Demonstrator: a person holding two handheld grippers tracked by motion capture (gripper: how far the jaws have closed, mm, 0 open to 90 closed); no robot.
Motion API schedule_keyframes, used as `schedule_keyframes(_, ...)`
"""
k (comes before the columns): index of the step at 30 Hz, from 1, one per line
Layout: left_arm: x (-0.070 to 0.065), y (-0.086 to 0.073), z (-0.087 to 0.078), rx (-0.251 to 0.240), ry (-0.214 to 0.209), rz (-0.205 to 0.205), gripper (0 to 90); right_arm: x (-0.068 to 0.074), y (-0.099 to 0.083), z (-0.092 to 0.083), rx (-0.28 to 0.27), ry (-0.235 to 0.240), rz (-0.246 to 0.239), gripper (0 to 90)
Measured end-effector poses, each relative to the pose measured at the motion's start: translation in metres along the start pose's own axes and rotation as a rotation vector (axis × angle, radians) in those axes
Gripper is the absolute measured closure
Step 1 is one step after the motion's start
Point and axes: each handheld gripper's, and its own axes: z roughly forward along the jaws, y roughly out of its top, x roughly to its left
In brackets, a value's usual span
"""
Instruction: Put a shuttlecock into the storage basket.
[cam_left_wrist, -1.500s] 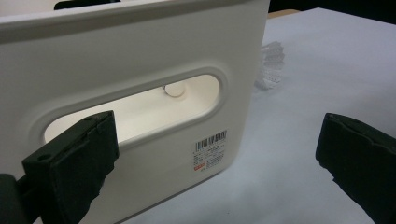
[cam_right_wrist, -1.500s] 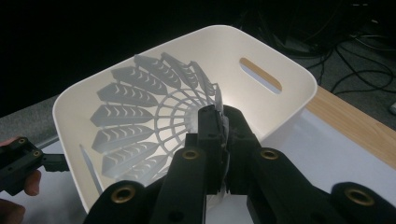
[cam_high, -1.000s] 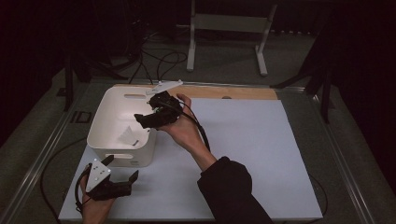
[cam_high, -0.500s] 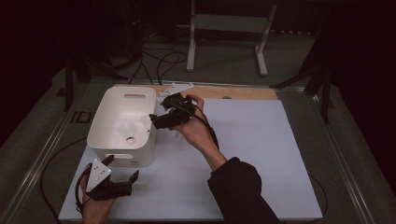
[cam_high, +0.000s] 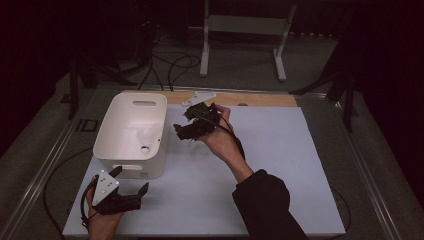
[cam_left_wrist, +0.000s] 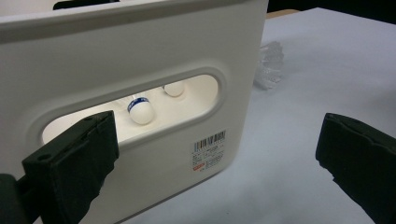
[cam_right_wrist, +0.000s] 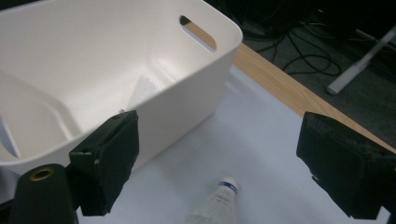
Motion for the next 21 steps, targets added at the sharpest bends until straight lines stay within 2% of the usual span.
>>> schedule_keyframes(21, 0.000, 0.000, -0.001, -0.006, 0.003, -0.007, 0.0, -0.019, -0.016, -0.001, 0.009, -0.038, 0.005, 8.9)
